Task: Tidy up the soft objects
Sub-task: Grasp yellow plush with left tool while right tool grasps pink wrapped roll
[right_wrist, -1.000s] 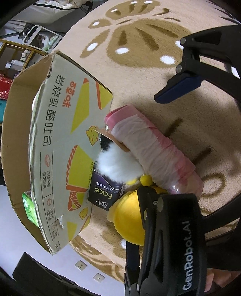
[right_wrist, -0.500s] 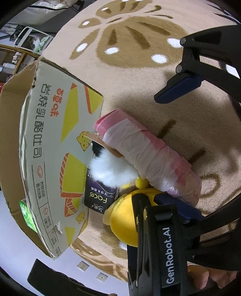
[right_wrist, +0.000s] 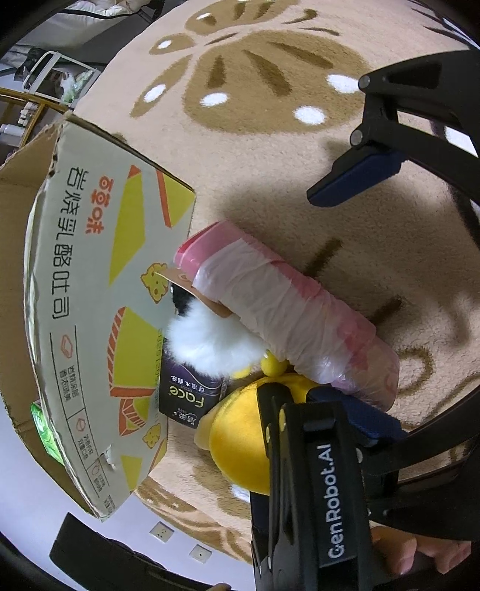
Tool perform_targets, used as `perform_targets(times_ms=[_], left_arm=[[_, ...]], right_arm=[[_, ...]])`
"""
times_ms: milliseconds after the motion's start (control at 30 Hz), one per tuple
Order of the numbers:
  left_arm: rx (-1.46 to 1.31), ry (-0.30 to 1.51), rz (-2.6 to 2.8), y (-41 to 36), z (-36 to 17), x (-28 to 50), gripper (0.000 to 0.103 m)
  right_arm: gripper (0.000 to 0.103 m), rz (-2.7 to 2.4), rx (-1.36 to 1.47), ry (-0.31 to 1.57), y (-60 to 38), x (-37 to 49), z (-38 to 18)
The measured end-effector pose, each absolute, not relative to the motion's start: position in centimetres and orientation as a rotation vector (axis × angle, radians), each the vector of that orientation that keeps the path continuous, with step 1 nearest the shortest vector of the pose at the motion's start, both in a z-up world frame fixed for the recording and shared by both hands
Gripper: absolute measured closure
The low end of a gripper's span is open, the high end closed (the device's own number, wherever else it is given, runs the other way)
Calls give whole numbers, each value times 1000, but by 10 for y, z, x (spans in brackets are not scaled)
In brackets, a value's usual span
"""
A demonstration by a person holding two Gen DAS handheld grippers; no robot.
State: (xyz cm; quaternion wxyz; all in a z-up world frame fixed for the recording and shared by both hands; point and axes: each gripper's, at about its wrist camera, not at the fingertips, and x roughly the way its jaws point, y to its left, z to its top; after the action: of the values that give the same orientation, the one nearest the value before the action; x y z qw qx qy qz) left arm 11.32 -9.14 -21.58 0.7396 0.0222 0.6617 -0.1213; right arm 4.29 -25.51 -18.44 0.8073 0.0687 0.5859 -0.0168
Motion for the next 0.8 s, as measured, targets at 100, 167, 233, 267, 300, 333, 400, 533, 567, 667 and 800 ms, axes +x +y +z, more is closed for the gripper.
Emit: perform_targets(times_ms=[100,167,233,267,300,333,400,533,567,667,800], left_arm=[[42,1455,-271,-93,-214,112,20],[36,1457,-276,-93,-211,112,26],[30,1458,-280,-94,-208,111,30],[26,1459,-281,-94,-208,111,33],[22,1459,-284,-95,-207,112,34],[20,1458,-288,-95,-206,112,38],[25,1452,-297,-96,-203,112,44],[32,1441,-324,-99,-195,110,52],[32,1440,-326,-101,-194,109,53],[32,1434,-333,-100,-191,107,58],[25,1422,-337,-98,-188,102,61]], right_arm=[[1,-36,147,1256,-256,42,-184],[1,-37,149,1259,-258,41,-183],[1,-41,142,1260,-260,39,-182],[1,-42,139,1260,-259,39,-181],[1,-43,137,1260,-260,39,-180],[1,-44,138,1261,-260,39,-180],[1,-45,141,1262,-261,39,-179],[3,-44,145,1262,-263,38,-176],[8,-38,152,1261,-264,37,-176],[20,-7,164,1260,-264,35,-173],[44,45,181,1260,-261,32,-168]])
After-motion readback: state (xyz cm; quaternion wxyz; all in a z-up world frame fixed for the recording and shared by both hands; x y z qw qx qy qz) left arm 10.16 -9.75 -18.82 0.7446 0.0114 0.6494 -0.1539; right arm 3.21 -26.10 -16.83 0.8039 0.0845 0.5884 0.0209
